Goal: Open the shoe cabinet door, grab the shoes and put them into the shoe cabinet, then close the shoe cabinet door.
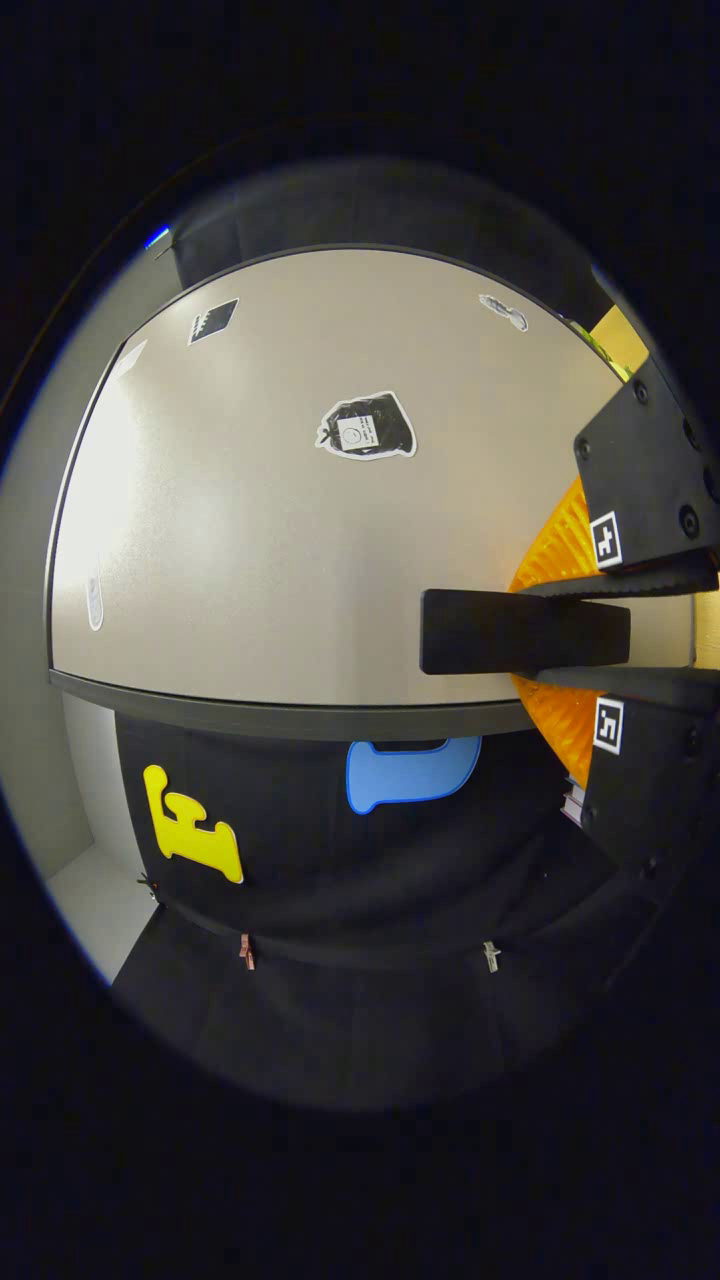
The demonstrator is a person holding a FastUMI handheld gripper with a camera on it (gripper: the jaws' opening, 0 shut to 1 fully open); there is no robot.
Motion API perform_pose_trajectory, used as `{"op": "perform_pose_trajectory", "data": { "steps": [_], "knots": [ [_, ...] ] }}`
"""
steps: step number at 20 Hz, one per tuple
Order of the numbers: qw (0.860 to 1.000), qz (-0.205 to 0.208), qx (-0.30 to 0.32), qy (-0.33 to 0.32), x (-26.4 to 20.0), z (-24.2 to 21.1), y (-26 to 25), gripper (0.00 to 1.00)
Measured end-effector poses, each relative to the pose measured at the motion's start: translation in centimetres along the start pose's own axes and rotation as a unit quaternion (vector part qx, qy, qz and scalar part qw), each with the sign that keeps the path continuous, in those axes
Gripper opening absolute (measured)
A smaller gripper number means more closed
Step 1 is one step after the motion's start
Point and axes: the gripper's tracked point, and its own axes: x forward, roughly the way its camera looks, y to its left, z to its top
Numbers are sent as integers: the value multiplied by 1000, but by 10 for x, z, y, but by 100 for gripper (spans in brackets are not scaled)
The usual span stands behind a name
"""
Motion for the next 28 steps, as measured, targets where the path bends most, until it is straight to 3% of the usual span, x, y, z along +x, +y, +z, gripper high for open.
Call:
{"op": "perform_pose_trajectory", "data": {
  "steps": [8,28],
  "knots": [
    [1000,20,-5,7,-27,2,2,32],
    [998,56,13,13,-176,2,-70,32]
  ]
}}
